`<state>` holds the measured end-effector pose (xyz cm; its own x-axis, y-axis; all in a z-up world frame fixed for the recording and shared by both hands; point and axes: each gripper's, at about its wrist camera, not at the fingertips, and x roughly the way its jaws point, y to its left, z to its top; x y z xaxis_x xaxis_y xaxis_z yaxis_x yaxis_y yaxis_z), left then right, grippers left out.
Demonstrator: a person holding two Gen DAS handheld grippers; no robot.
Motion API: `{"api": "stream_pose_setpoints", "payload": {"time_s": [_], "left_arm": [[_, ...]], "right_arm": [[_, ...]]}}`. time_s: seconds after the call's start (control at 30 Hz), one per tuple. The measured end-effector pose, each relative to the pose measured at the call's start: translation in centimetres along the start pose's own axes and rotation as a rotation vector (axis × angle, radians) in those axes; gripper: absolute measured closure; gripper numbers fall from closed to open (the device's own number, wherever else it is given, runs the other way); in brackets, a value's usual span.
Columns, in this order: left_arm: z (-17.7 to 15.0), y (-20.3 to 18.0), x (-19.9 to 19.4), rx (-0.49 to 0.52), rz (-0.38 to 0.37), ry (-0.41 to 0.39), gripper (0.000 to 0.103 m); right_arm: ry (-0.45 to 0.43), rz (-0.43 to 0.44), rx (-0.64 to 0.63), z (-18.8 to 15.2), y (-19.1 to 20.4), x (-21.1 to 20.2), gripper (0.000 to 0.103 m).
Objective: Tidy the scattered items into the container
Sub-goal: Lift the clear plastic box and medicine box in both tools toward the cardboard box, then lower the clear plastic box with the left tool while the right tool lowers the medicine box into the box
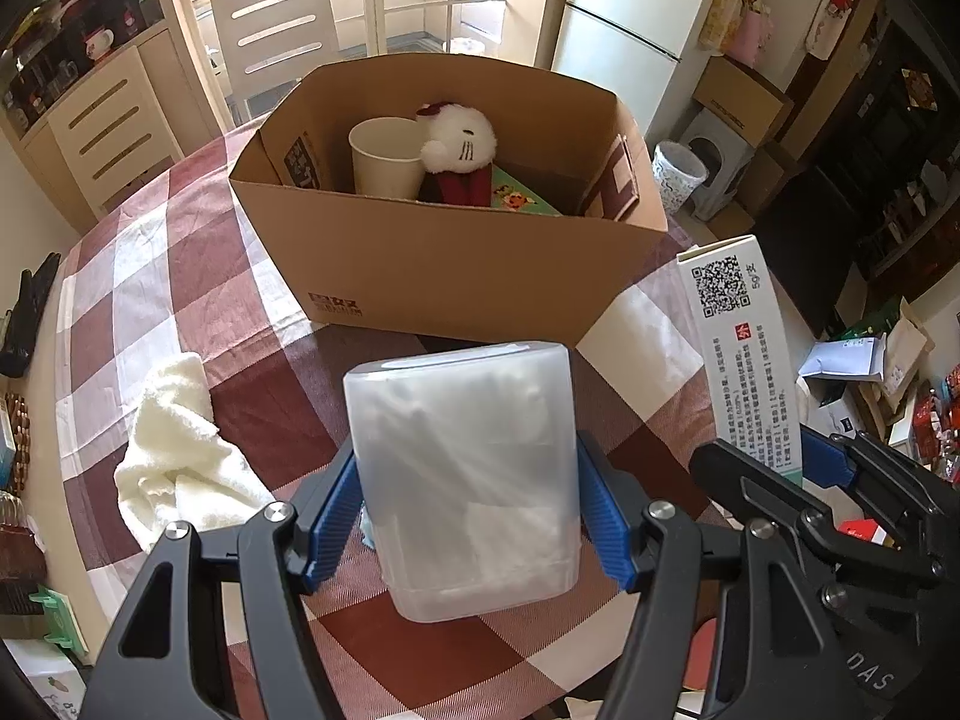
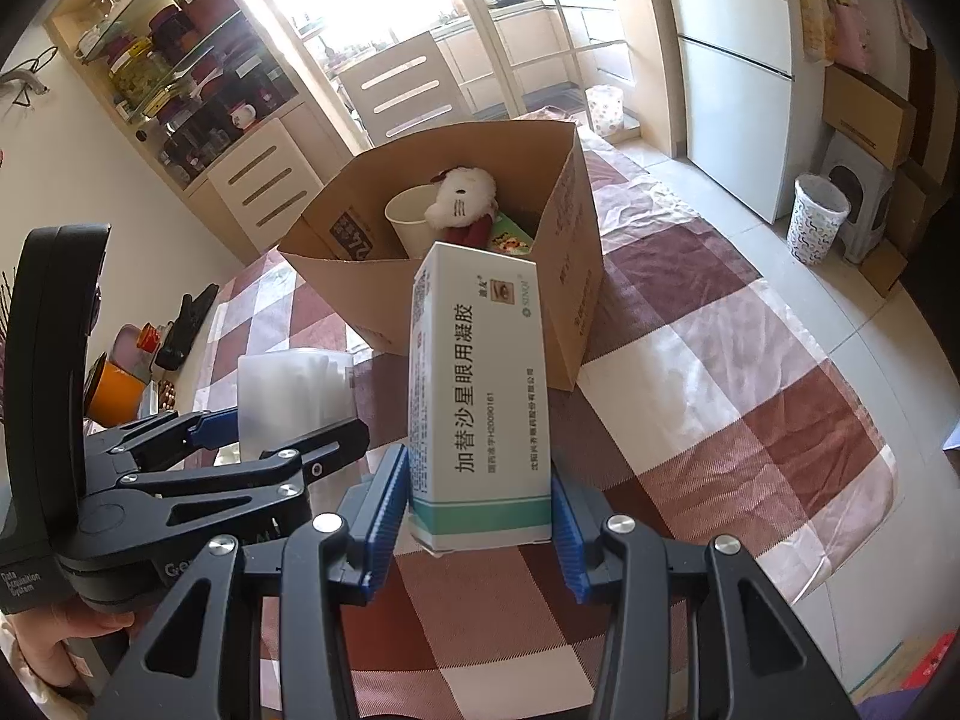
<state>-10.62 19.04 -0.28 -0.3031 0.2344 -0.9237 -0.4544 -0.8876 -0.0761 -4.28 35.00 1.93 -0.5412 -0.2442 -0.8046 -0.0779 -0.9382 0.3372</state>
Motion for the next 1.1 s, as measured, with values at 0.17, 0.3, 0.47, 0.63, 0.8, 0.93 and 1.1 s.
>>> {"api": "stream_pose_setpoints", "payload": {"time_s": [0.17,0.3,0.47,0.63,0.8,0.93,1.1], "left_arm": [[0.8,0.3,-0.3,-0.012,0.002,-0.01,0.035],[1.3,0.5,-0.7,-0.02,0.005,-0.019,0.035],[2.1,1.0,-1.1,-0.03,0.011,-0.027,0.035],[3.0,1.3,-1.4,-0.034,0.014,-0.035,0.035],[4.0,1.4,-1.7,-0.037,0.006,-0.042,0.035],[4.9,1.7,-1.9,-0.041,-0.001,-0.049,0.035],[6.1,2.0,-2.2,-0.049,-0.009,-0.054,0.035]], "right_arm": [[-0.003,0.01,-0.012,0.7,0.2,0.0,0.058],[-0.007,0.022,-0.026,1.4,0.4,-0.1,0.058],[-0.009,0.037,-0.042,2.3,0.8,-0.1,0.058],[-0.011,0.053,-0.055,3.3,1.1,0.0,0.058],[-0.007,0.072,-0.067,4.3,1.3,0.2,0.058],[-0.009,0.094,-0.063,5.2,1.4,0.2,0.058],[-0.012,0.111,-0.063,6.6,1.6,0.2,0.058]]}}
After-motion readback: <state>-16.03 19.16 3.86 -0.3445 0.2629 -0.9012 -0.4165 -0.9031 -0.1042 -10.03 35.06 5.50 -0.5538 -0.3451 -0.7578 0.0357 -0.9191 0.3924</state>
